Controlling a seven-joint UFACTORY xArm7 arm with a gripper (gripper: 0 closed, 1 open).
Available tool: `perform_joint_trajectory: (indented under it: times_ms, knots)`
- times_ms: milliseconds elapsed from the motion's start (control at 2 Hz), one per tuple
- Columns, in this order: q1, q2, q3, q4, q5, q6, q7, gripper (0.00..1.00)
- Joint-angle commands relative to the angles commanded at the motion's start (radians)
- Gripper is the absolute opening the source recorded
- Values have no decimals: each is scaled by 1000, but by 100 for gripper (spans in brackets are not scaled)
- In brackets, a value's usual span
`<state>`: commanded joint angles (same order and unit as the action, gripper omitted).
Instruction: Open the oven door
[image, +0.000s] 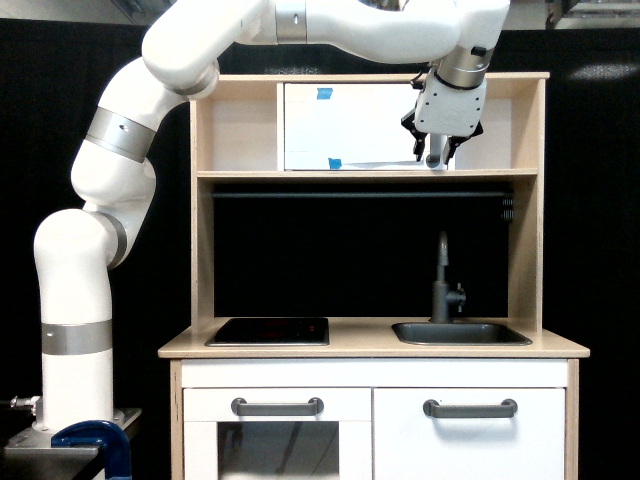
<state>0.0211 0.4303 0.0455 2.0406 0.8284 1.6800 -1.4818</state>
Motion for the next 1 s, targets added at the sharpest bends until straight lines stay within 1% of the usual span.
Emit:
perform_joint_trajectory:
  times_ms: [1000]
  knots:
    - [43, 134, 84, 273, -42, 19, 173, 100]
